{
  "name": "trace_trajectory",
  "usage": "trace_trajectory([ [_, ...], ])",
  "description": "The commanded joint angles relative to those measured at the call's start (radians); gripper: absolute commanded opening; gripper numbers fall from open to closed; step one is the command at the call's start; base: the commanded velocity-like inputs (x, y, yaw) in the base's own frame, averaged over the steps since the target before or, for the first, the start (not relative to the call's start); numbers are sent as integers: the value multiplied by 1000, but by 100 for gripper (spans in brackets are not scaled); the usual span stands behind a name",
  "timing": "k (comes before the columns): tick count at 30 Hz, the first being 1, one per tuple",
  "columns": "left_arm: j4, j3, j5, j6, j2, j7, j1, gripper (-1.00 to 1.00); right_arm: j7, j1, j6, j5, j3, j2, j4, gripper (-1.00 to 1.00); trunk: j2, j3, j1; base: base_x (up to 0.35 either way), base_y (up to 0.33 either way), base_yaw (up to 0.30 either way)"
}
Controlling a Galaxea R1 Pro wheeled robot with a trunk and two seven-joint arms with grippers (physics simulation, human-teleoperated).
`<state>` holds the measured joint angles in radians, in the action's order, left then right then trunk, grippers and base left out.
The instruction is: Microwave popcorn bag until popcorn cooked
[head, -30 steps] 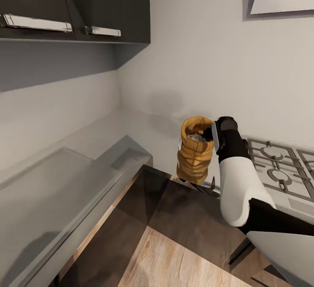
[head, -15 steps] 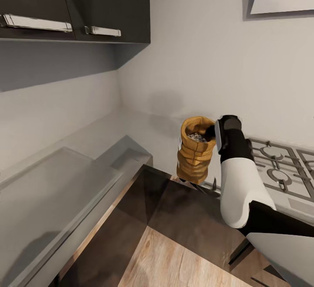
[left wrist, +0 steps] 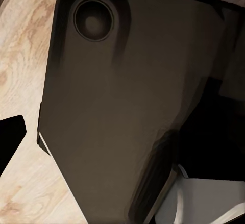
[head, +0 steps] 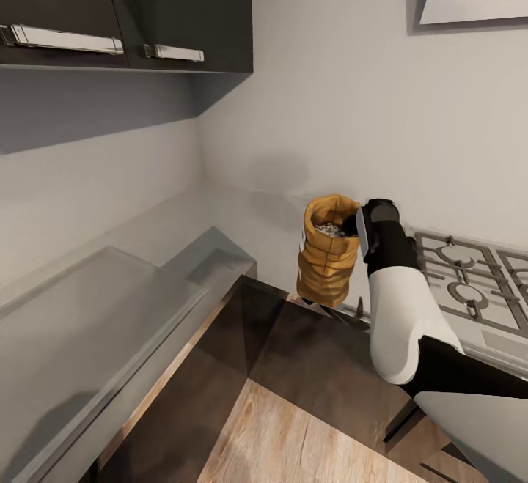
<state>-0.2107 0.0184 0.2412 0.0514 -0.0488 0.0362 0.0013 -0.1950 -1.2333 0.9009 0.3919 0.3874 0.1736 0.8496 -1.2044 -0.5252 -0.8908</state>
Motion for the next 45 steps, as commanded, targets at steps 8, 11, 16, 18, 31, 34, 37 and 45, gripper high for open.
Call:
trace_trajectory([
  [8, -3, 2, 6, 5, 0, 3, 0, 100, -6, -1, -18, -10, 6, 1, -12, 100, -1, -1, 0, 0, 0, 0],
  [11, -3, 2, 6, 5, 0, 3, 0, 100, -6, -1, -18, -10, 9, 1, -12, 100, -1, -1, 0, 0, 0, 0],
  [16, -2, 2, 6, 5, 0, 3, 0, 100, -6, -1, -9, -47, 13, 1, -13, 100, -1, -1, 0, 0, 0, 0],
  [18, -2, 2, 4, 4, 1, 2, 0, 100, -8, -1, -3, -74, 13, 1, -14, 100, -1, -1, 0, 0, 0, 0],
  [31, -1, 2, 3, 4, 0, 2, 0, 100, -6, -1, 0, -91, 21, 1, -50, 100, -1, -1, 0, 0, 0, 0],
  [34, -1, 2, 3, 4, 0, 2, 0, 100, -6, -1, 0, -90, 35, 1, -50, 100, -1, -1, 0, 0, 0, 0],
  [37, -1, 2, 4, 4, 0, 2, 0, 100, -5, -1, 0, -90, 40, 1, -50, 100, -1, -1, 0, 0, 0, 0],
  [45, -1, 2, 4, 4, 0, 2, 0, 100, -4, -1, 1, -90, 41, 1, -50, 100, -1, -1, 0, 0, 0, 0],
])
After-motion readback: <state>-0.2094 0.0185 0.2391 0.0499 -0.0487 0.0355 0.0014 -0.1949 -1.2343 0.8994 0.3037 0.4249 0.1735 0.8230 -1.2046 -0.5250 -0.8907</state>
